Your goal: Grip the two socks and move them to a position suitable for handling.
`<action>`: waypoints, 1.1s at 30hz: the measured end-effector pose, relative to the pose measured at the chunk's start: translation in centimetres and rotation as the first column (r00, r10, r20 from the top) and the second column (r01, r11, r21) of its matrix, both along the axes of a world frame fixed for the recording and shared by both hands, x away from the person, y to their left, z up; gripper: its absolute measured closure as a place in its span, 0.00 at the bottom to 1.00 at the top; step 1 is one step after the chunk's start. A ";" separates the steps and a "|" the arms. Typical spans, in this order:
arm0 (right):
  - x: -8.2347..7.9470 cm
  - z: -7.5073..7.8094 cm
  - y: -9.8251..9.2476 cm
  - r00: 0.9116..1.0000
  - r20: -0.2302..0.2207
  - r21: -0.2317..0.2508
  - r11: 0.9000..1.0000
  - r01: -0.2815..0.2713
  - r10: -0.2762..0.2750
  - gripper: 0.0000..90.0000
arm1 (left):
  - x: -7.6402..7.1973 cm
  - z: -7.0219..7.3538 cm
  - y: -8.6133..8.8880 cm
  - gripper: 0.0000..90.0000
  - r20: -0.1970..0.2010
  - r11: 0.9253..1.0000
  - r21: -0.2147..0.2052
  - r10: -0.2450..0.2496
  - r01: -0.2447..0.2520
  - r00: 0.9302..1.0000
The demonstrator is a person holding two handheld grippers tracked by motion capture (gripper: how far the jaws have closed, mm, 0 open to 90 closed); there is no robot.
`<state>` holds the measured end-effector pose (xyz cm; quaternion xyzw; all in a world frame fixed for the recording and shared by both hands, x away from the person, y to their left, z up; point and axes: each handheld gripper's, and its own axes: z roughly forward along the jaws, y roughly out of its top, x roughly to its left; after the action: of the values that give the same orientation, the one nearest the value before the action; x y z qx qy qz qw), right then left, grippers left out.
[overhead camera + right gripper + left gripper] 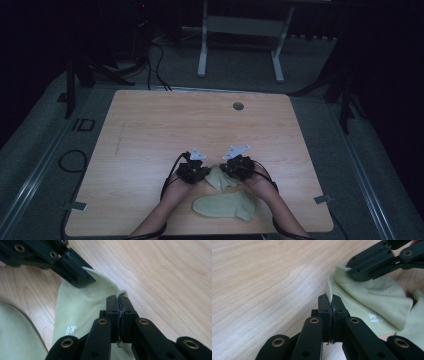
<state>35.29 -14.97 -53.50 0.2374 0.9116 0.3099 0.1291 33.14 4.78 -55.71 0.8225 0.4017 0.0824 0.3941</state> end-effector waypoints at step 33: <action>-0.3 -0.6 -5.9 0.978 -0.052 0.084 0.975 0.205 -0.201 0.74 | -4.2 -0.2 3.1 0.56 0.094 0.987 -0.013 0.160 -0.159 0.983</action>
<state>35.00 -20.82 -54.10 0.3413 0.8705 0.3299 0.1299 28.90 7.87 -55.91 0.7819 0.4474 0.1515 0.4069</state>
